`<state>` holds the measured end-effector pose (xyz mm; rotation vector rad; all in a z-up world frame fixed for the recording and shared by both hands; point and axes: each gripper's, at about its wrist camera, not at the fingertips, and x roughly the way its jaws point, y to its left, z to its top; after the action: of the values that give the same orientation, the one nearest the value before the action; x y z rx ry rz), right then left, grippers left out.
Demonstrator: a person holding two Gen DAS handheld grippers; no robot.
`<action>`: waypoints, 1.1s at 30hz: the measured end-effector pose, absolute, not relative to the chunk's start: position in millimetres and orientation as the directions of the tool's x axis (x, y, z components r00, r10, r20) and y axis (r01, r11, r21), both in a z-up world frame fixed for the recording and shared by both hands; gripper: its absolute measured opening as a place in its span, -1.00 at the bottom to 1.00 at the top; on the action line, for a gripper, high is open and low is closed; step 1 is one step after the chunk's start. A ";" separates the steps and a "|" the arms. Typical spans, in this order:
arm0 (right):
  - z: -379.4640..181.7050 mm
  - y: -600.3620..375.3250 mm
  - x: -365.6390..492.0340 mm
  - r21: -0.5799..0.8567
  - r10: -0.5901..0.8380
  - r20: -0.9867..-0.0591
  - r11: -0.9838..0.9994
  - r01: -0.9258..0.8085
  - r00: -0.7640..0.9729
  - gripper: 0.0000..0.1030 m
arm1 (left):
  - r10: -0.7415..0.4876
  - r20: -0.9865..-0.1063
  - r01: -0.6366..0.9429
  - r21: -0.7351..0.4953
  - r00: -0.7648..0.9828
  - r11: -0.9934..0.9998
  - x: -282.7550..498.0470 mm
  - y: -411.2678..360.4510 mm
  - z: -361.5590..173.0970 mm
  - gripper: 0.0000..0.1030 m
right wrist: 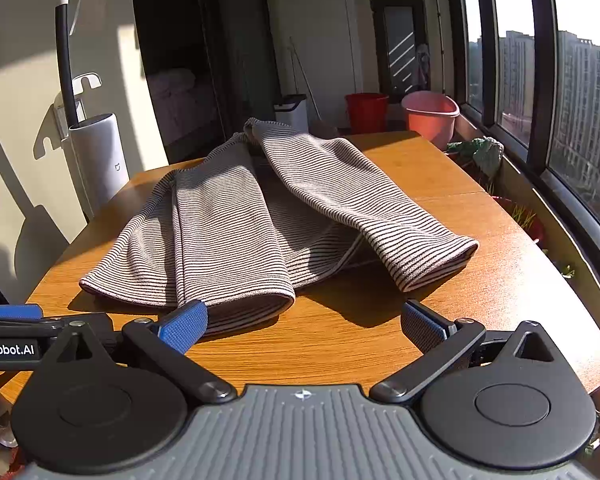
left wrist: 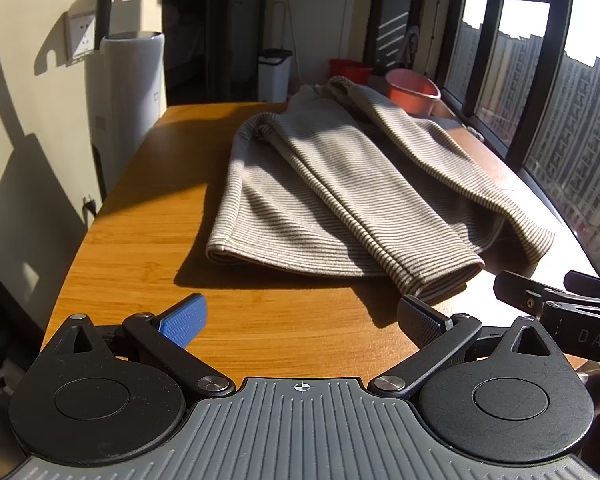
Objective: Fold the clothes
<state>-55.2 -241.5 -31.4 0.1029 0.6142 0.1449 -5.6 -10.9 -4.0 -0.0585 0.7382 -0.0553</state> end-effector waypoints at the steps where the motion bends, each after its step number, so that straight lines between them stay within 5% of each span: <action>1: -31.4 -241.5 -55.3 0.139 0.166 -0.566 0.985 -0.105 0.807 1.00 | -0.071 -0.671 0.029 -0.073 0.738 0.997 -5.5 -10.8 -4.1 1.00; 33: -33.9 -240.7 -55.3 0.142 0.168 -0.574 0.984 -0.105 0.802 1.00 | -0.069 -0.676 0.023 -0.077 0.733 0.997 -3.9 -9.1 -5.4 1.00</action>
<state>-55.3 -240.7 -33.9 0.1045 0.6243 0.1468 -3.9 -9.1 -5.4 -0.0649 0.7460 -0.0510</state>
